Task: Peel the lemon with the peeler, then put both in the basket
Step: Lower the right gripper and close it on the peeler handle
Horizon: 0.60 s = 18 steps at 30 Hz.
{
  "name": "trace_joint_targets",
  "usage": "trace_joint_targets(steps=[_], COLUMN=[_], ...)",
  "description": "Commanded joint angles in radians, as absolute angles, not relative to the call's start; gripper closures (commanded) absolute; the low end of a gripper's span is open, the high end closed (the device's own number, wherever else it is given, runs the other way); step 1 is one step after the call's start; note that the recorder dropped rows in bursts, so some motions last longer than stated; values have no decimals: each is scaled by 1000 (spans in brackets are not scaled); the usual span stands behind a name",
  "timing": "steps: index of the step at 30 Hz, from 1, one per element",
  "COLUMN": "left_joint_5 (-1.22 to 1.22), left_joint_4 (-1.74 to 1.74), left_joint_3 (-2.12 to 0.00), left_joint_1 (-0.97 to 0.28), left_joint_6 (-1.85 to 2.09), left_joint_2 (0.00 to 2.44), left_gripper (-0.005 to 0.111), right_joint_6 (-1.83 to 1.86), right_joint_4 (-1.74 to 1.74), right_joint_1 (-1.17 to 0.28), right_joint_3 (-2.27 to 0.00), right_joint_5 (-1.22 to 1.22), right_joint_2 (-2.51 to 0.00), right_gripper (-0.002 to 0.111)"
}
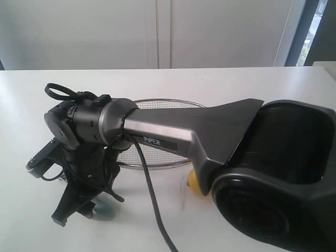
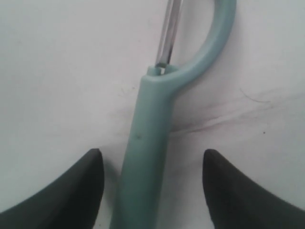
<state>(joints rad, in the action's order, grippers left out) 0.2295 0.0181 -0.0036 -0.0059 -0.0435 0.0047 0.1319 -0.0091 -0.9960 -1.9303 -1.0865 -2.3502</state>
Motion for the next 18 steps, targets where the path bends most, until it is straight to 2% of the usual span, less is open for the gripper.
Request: trace_joint_targets(steps=[1,18], left_joint_5=[233,233], left_joint_4=[16,16], left_joint_3=[0,0], left_joint_1=[-12,-12], left_joint_6=[-40,-40], left_joint_2=[0,0], left_gripper=[107,107], right_joint_6=[126,126], right_joint_4=[-21,-19], right_joint_1=[-996,-996], right_joint_3=[-1933,-1933], right_joint_5=[-1097,-1124], right_joint_2=[-2351,-2366], right_gripper=[56,57])
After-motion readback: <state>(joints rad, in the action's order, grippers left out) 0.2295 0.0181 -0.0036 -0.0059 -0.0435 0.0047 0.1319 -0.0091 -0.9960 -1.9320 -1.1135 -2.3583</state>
